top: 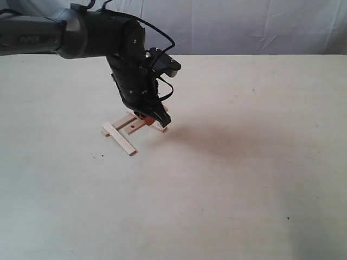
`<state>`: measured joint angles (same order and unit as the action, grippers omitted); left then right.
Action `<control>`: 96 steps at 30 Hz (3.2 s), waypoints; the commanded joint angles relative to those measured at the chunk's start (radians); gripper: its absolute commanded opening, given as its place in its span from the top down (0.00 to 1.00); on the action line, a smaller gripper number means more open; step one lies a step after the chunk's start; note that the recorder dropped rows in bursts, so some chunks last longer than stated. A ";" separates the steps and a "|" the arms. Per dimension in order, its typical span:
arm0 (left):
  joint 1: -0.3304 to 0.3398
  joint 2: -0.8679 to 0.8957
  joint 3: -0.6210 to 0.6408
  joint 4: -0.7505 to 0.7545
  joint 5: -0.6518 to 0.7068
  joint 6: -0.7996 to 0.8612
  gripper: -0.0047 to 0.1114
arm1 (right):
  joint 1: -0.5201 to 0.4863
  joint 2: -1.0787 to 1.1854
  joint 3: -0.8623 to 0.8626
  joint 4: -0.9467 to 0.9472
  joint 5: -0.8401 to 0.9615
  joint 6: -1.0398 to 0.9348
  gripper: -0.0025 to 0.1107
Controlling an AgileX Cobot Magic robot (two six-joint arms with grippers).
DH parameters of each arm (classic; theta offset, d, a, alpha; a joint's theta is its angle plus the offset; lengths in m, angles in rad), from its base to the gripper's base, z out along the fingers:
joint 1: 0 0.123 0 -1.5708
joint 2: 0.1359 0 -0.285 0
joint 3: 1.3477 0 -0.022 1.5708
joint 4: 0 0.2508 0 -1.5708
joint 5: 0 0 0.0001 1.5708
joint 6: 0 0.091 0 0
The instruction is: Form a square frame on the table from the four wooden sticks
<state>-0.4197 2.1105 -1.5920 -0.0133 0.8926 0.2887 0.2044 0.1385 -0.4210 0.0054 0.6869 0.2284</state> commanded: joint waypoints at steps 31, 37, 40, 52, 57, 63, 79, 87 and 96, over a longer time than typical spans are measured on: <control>0.009 0.001 0.144 -0.019 -0.139 0.004 0.93 | -0.007 -0.005 0.005 0.003 -0.010 0.001 0.99; 0.009 0.001 0.144 -0.019 -0.129 0.004 0.69 | -0.007 -0.005 0.005 0.003 -0.010 0.001 0.99; 0.009 -0.003 0.144 -0.019 -0.125 0.002 0.63 | -0.007 -0.005 0.005 0.003 -0.010 0.001 0.99; 0.009 -0.176 0.144 -0.029 -0.016 -0.001 0.83 | -0.007 -0.005 0.005 -0.028 -0.013 0.001 0.99; 0.009 -0.361 0.175 -0.129 0.010 -0.001 0.96 | -0.007 -0.005 0.005 -0.089 -0.061 0.001 0.99; 0.009 -0.771 0.509 -0.215 -0.240 0.003 0.96 | -0.007 -0.005 0.022 -0.094 -0.100 0.001 0.99; 0.009 -1.310 0.789 -0.184 -0.228 0.003 0.96 | -0.007 -0.005 0.046 -0.082 -0.090 0.001 0.99; 0.009 -1.330 0.789 -0.184 -0.231 0.003 0.96 | -0.007 -0.005 0.080 -0.080 -0.117 0.001 0.99; 0.009 -1.330 0.789 -0.184 -0.234 0.003 0.96 | -0.149 -0.089 0.173 -0.005 -0.161 -0.063 0.99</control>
<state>-0.4110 0.7870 -0.8057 -0.2037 0.6624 0.2926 0.1139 0.0724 -0.2698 0.0000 0.5484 0.2051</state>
